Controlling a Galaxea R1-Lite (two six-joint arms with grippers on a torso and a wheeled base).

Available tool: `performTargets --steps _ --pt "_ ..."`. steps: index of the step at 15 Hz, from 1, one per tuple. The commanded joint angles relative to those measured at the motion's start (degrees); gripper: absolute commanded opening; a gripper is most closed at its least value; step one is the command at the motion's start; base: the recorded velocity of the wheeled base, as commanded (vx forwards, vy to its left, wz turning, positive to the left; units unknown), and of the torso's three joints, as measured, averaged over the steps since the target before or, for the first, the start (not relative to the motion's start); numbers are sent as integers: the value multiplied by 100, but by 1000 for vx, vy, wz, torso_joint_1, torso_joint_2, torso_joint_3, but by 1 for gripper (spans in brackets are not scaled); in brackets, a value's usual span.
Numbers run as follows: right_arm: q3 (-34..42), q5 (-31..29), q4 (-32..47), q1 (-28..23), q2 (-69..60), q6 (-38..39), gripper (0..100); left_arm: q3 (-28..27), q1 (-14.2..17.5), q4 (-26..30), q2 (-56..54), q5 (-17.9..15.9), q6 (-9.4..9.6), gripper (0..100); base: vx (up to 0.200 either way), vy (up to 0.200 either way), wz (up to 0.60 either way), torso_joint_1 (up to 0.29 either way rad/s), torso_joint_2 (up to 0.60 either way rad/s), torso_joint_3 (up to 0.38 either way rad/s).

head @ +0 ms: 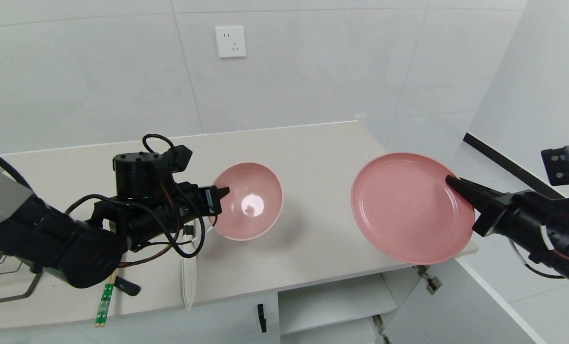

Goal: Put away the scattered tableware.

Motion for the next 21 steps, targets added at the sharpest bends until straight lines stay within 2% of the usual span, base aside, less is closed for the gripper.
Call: performTargets --steps 1,4,7,13,16,19,21 --pt "1 -3 -2 2 -22 -7 0 25 9 8 -361 9 -4 0 0 0 0 0 0 0" --pt "10 -3 -2 2 -66 1 0 51 27 43 -704 9 -4 0 0 0 0 0 0 0" --pt "1 6 -19 -42 -66 10 0 333 71 61 -1144 9 5 0 0 0 0 0 0 0" --pt "414 384 -556 -16 -57 1 0 579 203 96 -2189 -43 -48 0 0 0 0 0 0 0" --pt "608 683 -1039 -33 -22 45 0 1027 176 -229 -2541 -272 -83 0 0 0 0 0 0 0" --pt "573 691 -1268 -7 101 45 0 1291 176 -273 -2901 -808 -136 0 0 0 0 0 0 0" --pt "590 691 -1602 2 330 28 0 1326 132 -317 -2910 -852 -145 0 0 0 0 0 0 0"
